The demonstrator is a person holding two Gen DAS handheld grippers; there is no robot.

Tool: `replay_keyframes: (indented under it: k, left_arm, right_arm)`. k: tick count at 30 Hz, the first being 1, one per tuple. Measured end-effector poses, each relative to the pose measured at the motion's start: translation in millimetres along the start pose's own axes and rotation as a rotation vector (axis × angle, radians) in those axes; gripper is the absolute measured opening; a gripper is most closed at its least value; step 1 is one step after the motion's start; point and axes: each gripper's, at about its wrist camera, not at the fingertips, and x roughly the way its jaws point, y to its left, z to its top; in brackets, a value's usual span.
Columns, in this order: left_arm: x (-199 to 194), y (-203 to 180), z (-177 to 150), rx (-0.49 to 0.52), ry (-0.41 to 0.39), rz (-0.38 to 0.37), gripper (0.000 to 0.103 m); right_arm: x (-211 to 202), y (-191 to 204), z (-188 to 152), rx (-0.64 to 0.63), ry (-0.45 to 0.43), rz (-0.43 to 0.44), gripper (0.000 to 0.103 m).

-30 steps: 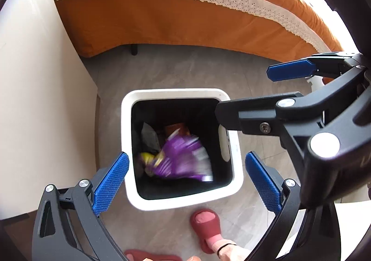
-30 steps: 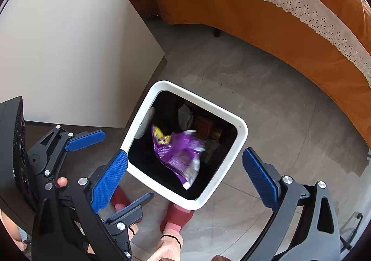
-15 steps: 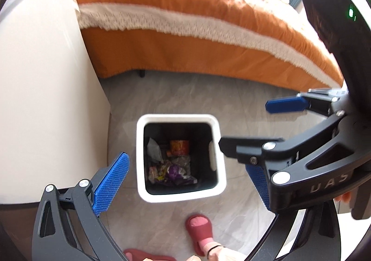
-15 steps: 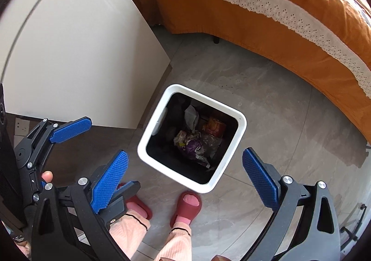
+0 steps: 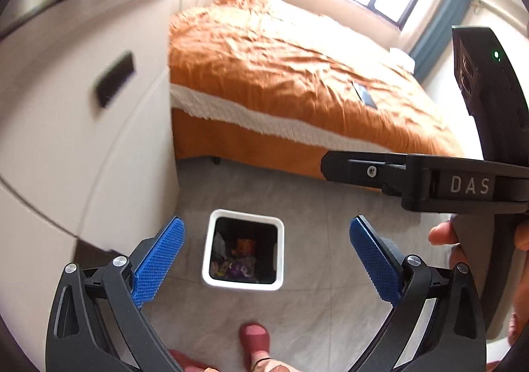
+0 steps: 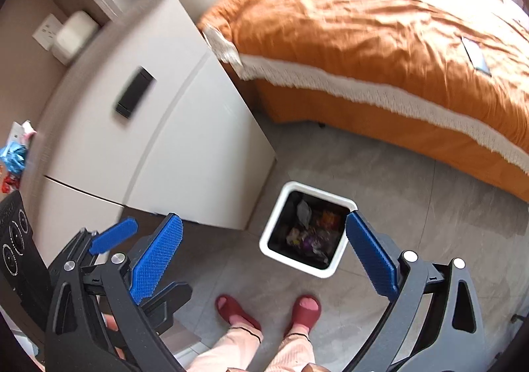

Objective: Collect trash
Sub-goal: 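Move both open tools back over the desk, then grasp the clear plastic box with the left tool while the right tool grasps the blue snack bag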

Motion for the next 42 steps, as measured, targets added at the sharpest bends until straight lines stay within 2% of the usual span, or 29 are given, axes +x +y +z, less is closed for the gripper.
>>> replay_keyframes:
  k: [5, 12, 18, 24, 27, 32, 36, 42]
  left_arm:
    - [-66.2, 20.9, 19.6, -0.037, -0.106, 0.087, 0.098]
    - [-141.3, 73.2, 35.6, -0.13, -0.217, 0.219, 0.098]
    - [-187.4, 117.1, 34.3, -0.207, -0.263, 0.362, 0.098]
    - [-232.9, 168.7, 23.0, -0.349, -0.321, 0.499, 0.098]
    - [-256.8, 198.9, 11.7, -0.437, -0.353, 0.606, 0.098]
    - [-284.4, 252.4, -9.9, -0.616, -0.353, 0.829, 0.098]
    - [-291.6, 294.6, -26.4, -0.744, -0.32, 0.86, 0.098]
    - [-294.6, 324.3, -33.8, -0.76, -0.255, 0.923, 0.098]
  right_arm:
    - [-35.6, 48.2, 20.3, -0.066, -0.085, 0.041, 0.098]
    - [-57.1, 123.5, 41.7, -0.178, -0.131, 0.125, 0.098]
    - [-65.9, 194.0, 52.3, -0.292, -0.147, 0.192, 0.098]
    - [-70.0, 265.3, 57.7, -0.426, -0.155, 0.243, 0.098]
    - [-68.1, 304.1, 58.5, -0.494, -0.151, 0.27, 0.098]
    - [-55.3, 359.5, 56.1, -0.593, -0.134, 0.304, 0.098]
    - [-37.9, 406.9, 51.5, -0.671, -0.118, 0.323, 0.098]
    - [-11.0, 463.4, 47.8, -0.743, -0.091, 0.339, 0.098]
